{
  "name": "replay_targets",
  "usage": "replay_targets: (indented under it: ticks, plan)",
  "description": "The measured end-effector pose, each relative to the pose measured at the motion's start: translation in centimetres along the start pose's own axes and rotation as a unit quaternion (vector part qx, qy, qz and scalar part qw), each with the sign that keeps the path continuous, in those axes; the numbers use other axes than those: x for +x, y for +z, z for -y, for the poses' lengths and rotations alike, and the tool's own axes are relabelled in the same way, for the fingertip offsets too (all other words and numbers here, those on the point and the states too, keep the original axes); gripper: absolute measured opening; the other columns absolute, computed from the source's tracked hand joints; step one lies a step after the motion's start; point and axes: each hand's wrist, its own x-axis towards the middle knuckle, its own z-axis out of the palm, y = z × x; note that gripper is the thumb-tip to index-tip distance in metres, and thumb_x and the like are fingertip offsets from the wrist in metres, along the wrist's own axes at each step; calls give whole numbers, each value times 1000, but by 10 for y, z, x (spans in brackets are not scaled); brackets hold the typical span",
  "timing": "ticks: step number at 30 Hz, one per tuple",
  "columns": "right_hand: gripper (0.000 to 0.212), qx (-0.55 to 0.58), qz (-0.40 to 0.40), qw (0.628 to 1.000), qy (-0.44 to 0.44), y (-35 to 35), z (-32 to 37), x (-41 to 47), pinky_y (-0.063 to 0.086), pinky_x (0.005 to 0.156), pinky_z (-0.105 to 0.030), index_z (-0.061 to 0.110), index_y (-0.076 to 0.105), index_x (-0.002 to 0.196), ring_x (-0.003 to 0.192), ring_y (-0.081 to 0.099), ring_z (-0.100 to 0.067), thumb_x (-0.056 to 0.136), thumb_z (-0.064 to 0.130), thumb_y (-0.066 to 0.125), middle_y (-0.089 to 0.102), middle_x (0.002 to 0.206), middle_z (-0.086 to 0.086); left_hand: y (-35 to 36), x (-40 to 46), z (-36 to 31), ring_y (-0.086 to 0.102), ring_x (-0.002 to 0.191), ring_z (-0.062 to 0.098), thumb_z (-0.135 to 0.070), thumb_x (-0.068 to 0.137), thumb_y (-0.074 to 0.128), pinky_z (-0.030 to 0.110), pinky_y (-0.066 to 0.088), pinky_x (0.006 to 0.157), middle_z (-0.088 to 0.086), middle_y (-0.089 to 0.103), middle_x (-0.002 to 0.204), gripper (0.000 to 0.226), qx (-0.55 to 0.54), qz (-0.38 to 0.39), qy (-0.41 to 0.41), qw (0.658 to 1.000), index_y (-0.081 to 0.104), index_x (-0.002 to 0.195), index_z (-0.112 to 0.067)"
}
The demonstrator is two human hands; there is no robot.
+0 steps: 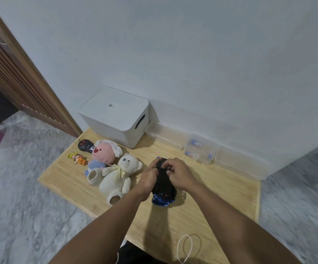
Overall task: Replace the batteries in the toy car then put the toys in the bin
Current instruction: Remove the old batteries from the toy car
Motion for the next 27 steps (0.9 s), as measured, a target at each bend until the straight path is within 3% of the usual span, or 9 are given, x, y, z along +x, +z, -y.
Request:
replay_targets:
  ticks: [5, 9, 13, 16, 18, 20, 23, 27]
  plan:
    - [21, 38, 15, 999, 15, -5, -2, 0, 50, 86, -39, 32, 55, 88, 90, 58, -16, 86, 12, 60, 59, 89, 11, -1, -1, 2, 53, 100, 12, 2, 88, 30, 28, 48, 76, 5, 54, 124, 60, -5, 1, 5, 1000, 52, 136, -28]
    - [24, 126, 27, 992, 12, -14, 1, -1, 48, 70, -27, 25, 56, 85, 77, 56, -13, 87, 2, 60, 58, 82, 5, -3, -1, 4, 58, 92, 16, 2, 91, 31, 27, 51, 71, 0, 60, 108, 55, -21, -8, 2, 1000, 51, 131, -29]
    - [16, 201, -67, 974, 79, -25, -4, 1, 47, 69, -21, 16, 59, 87, 76, 60, -11, 86, 0, 64, 64, 81, 2, -8, 3, 6, 63, 78, 20, -1, 94, 31, 30, 53, 63, 8, 63, 101, 50, -49, -20, -7, 999, 50, 130, -29]
    - [16, 223, -157, 946, 177, -30, -23, 3, 50, 75, -27, 21, 60, 85, 85, 64, -14, 84, 7, 67, 68, 90, 1, -13, 6, 8, 66, 82, 24, 0, 95, 33, 33, 56, 67, 11, 63, 108, 49, -69, -22, -10, 997, 50, 131, -28]
    - [14, 242, -191, 921, 240, -30, -36, 1, 50, 71, -28, 21, 63, 84, 86, 64, -15, 81, 10, 71, 67, 91, 2, -15, 7, 8, 66, 84, 25, 1, 94, 38, 36, 57, 69, 12, 63, 111, 48, -76, -23, -4, 997, 49, 132, -28]
    - [13, 261, -210, 897, 289, -29, -48, 0, 49, 63, -28, 18, 65, 83, 86, 61, -17, 79, 9, 74, 65, 89, 2, -16, 7, 9, 67, 87, 26, 1, 95, 41, 37, 58, 70, 13, 62, 117, 49, -83, -22, 2, 996, 49, 133, -29]
    - [17, 289, -225, 862, 349, -25, -62, -2, 60, 71, -37, 17, 65, 82, 80, 64, -18, 78, 3, 75, 66, 94, -4, -16, 7, 11, 67, 92, 28, 0, 97, 44, 38, 58, 69, 12, 60, 122, 48, -88, -24, 6, 996, 48, 133, -31]
    - [23, 349, -228, 821, 391, -22, -74, -3, 58, 64, -30, 11, 65, 87, 70, 64, -17, 79, -9, 69, 65, 96, -10, -17, 7, 11, 66, 95, 30, 0, 97, 44, 39, 58, 70, 11, 58, 124, 48, -84, -22, 9, 996, 47, 134, -32]
